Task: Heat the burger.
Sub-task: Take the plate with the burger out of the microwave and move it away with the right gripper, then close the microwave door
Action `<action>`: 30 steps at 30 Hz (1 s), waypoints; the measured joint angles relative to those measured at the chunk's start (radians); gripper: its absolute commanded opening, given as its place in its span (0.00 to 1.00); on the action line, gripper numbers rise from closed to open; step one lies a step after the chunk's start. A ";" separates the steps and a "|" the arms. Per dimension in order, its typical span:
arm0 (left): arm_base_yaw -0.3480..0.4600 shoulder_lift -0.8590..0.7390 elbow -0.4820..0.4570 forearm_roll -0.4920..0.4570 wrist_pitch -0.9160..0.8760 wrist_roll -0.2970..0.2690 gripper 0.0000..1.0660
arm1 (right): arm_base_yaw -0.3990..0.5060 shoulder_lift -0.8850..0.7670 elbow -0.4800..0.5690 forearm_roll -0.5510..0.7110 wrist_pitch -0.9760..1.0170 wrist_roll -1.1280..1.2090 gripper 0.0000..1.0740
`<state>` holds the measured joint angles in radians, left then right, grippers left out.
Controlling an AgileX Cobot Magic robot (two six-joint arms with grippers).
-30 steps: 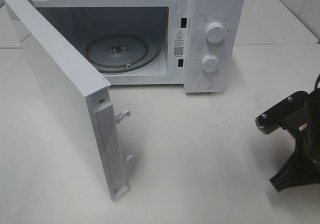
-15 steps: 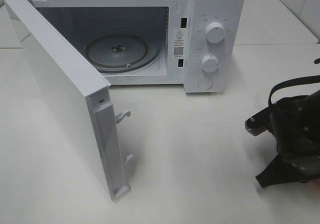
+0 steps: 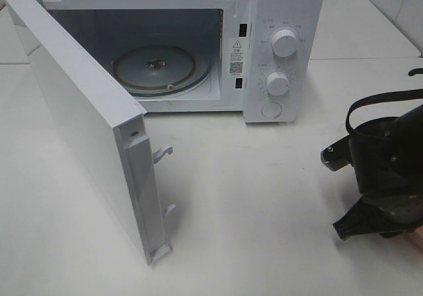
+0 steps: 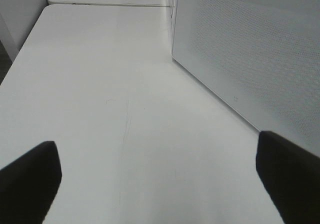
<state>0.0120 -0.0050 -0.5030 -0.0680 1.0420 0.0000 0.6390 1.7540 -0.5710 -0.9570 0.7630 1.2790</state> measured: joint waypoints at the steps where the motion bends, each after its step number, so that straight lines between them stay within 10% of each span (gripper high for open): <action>1: 0.000 0.000 0.000 0.000 0.000 0.000 0.92 | 0.000 0.000 0.000 0.000 0.000 0.000 0.41; 15: 0.000 0.000 0.000 0.000 0.000 0.000 0.92 | 0.000 -0.340 0.001 0.291 -0.064 -0.389 0.46; 30: 0.000 0.000 0.000 0.000 0.000 0.000 0.92 | 0.000 -0.649 0.001 0.769 -0.053 -0.957 0.76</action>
<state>0.0120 -0.0050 -0.5030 -0.0680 1.0420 0.0000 0.6390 1.1050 -0.5700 -0.1880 0.7100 0.3220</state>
